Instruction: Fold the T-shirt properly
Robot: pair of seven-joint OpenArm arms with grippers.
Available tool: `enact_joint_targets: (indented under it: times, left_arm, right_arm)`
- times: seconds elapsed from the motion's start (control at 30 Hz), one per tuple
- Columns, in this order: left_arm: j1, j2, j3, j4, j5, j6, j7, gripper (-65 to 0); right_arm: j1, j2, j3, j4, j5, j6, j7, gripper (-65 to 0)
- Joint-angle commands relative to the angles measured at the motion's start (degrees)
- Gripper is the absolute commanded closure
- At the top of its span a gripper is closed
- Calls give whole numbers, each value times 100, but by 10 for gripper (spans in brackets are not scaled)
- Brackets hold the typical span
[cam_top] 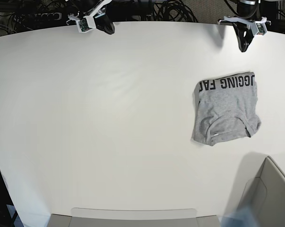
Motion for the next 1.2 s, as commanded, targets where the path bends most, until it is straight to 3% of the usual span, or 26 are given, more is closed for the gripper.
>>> enact_joint_targets:
  times: [0.0, 0.1, 0.2, 0.27, 0.47, 0.53, 0.67, 0.77, 0.93, 1.17]
  left_arm:
    - [160, 38, -45, 47, -62, -17, -178, 0]
    - [459, 249, -45, -102, -71, -17, -336, 0]
    - [749, 407, -45, -507, -71, -17, -1031, 0]
    - [916, 478, -36, -902, -71, -17, -1620, 0]
    - [1223, 460, 8, -2028, -79, -69, -2657, 0]
    - [1206, 460, -28, -2485, -79, -425, -2947, 0]
    - [1144, 460, -45, -3311, -53, -425, -3141, 0]
    - [916, 442, -54, -3865, -36, -425, -3149, 0]
    - [248, 108, -335, -5166, -27, -425, -3105, 0]
    - [-719, -806, -406, -7557, -18, -425, -3167, 0]
  right_arm:
    - [-139, 170, -2, 61, 49, 35, 145, 0]
    - [-289, 381, -90, 53, 146, 35, 145, 0]
    - [-465, 592, -178, -18, 348, 35, 145, 0]
    - [-570, 609, -187, -18, 401, 35, 145, 0]
    - [-966, 574, -178, -35, 374, 35, 163, 0]
    - [-1089, 434, -169, -150, 365, 35, 181, 0]
    - [-1229, 20, -117, -466, 304, 35, 189, 0]
    - [-1256, -217, -143, -791, -74, 35, 189, 0]
    - [-948, -709, -108, -1512, -637, 35, 189, 0]
    - [-245, -736, -99, -2972, -672, 35, 207, 0]
